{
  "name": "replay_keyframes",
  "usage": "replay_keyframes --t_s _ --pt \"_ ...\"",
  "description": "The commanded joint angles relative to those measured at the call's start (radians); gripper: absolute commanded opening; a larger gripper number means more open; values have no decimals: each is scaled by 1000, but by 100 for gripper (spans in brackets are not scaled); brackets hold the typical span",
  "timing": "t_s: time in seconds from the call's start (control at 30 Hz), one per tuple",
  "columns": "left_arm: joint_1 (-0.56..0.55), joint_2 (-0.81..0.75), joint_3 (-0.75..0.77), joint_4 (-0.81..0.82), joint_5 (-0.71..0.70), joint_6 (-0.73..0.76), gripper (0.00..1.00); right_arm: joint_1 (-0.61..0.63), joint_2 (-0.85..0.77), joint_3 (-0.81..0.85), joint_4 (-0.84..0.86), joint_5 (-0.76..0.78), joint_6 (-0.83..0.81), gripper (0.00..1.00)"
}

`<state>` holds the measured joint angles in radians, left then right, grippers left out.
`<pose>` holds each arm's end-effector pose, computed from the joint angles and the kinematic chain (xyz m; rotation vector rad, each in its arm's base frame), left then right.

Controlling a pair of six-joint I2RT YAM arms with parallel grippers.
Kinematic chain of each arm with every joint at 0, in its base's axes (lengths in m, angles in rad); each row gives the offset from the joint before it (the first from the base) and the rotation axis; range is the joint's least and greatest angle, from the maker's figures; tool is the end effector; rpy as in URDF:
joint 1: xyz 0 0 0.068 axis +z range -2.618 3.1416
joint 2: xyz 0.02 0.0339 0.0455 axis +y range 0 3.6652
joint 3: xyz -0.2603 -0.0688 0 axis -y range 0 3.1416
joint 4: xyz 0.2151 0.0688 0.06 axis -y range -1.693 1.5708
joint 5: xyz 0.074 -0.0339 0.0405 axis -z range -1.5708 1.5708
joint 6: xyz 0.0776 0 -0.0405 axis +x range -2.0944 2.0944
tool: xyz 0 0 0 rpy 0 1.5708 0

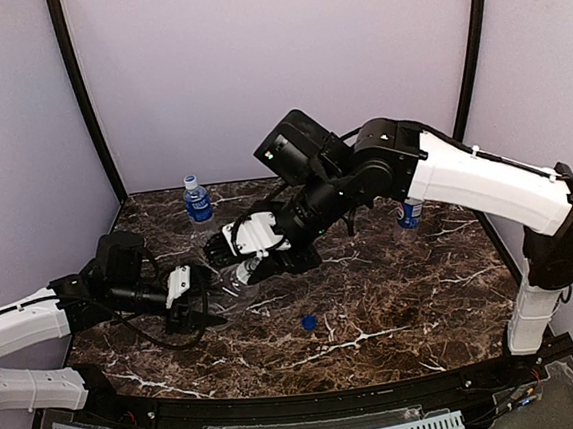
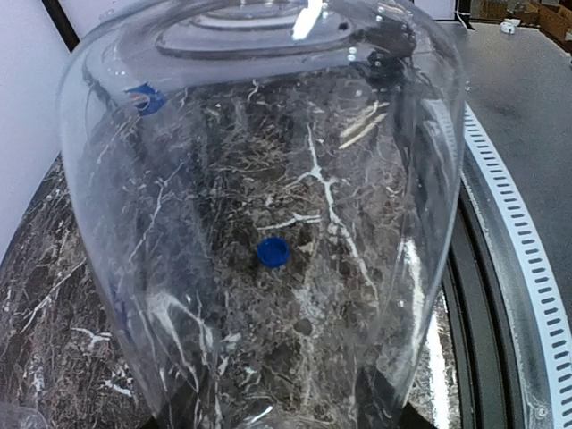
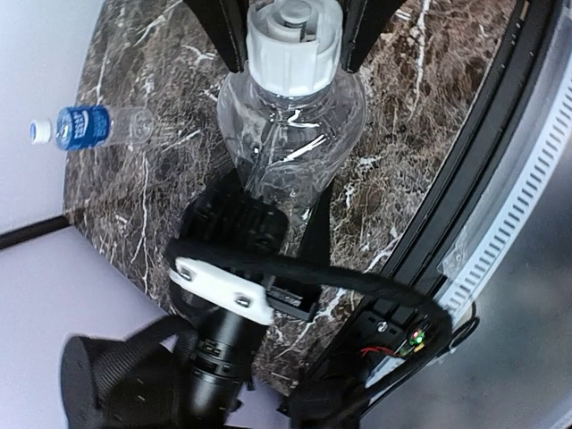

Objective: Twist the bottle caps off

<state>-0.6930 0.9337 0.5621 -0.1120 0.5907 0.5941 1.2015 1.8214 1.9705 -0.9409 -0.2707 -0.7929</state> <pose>0.1339 -0.1674 0.2362 1.4912 1.3765 -0.6661 0.1225 0.3739 0.3511 -2.0733 1.1809 0.5161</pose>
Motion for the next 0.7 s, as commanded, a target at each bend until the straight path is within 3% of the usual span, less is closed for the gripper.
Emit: replay_keyframes --t_s 0.0,0.2,0.27,0.4,0.6,0.63,0.67 --pt "1 -15 51 -60 110 -24 22 47 12 -6 -34 75 -331 0" --pt "1 -14 48 -59 107 -17 22 52 21 -10 -5 196 -461 0" --pt "1 -16 45 -40 93 -33 22 53 13 -27 30 215 -464 15" --pt "1 -26 36 -21 56 -35 21 53 -28 -87 138 220 -433 59" --pt "1 -32 23 -12 14 -21 19 50 -114 -160 274 197 -332 82" --pt "1 -33 17 4 -2 -26 20 49 -128 -173 300 187 -304 94" --pt "1 -34 13 16 -14 -30 19 46 -138 -183 323 178 -267 98"
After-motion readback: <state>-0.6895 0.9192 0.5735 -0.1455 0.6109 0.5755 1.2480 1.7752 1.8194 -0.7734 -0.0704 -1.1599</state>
